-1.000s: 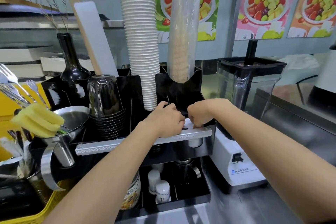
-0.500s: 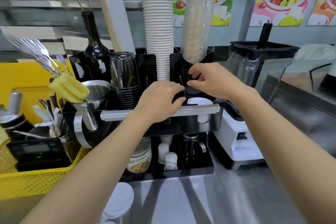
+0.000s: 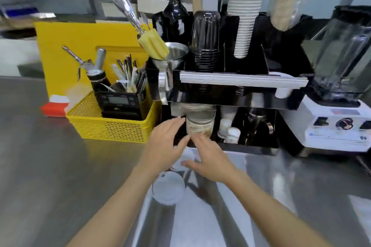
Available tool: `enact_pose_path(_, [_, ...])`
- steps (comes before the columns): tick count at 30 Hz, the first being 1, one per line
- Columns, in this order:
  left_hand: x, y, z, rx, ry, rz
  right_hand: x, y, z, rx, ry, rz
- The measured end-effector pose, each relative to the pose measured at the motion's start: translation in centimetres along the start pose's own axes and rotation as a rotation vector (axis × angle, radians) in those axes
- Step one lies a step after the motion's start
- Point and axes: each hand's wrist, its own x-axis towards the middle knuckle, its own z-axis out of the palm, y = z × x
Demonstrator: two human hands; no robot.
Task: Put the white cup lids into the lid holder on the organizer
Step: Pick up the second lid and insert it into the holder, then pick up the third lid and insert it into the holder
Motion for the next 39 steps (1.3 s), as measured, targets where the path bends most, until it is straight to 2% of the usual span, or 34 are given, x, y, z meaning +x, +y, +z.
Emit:
enact_pose_path(3, [-3.7,-2.6,1.5,-0.024,-0.122,-0.152,-0.7,-1.0,4.7,0.039,-0.150,0.073])
enact_pose_path(7, [-7.8,-4.4,2.7,-0.097,-0.206,-0.325,-1.4,-2.0,8.7,0.003,-0.225,0.148])
enact_pose_path(12, [-10.9,-5.1,4.6,-0.124,-0.317,-0.432,-1.7,-2.3,11.4,-0.075,-0.065,0.141])
enact_pose_path(15, [-11.3,-4.8,4.7,-0.197,-0.305,-0.471,-1.7,-2.4,11.6,-0.076,-0.055,0.129])
enact_pose_path(19, [-10.3,-4.2,4.1,-0.312,-0.233,-0.493,-1.8,-2.2,9.7,0.085,-0.128,0.139])
enact_pose_path(24, [-7.0,-2.7,2.9,-0.667,-0.164,-0.724,-1.8,-1.0,4.7,0.140,-0.148,0.086])
enact_pose_path(27, [-4.6,-0.7,2.0,-0.859,-0.155,-0.779,-1.9,-0.5,1.4,0.152,-0.090,0.068])
enact_pose_path(30, [-2.2,2.0,0.9,-0.980,-0.134,-0.746,-2.3,0.1,-2.2,0.103,-0.002,0.041])
enact_pose_path(35, [1.8,7.2,-0.5,-1.085,-0.046,-0.621,-3.2,1.2,-8.3,-0.009,0.247,-0.022])
enact_pose_path(39, [4.8,11.9,-0.8,-1.179,0.070,-0.566,-3.6,2.4,-12.0,-0.055,0.453,0.014])
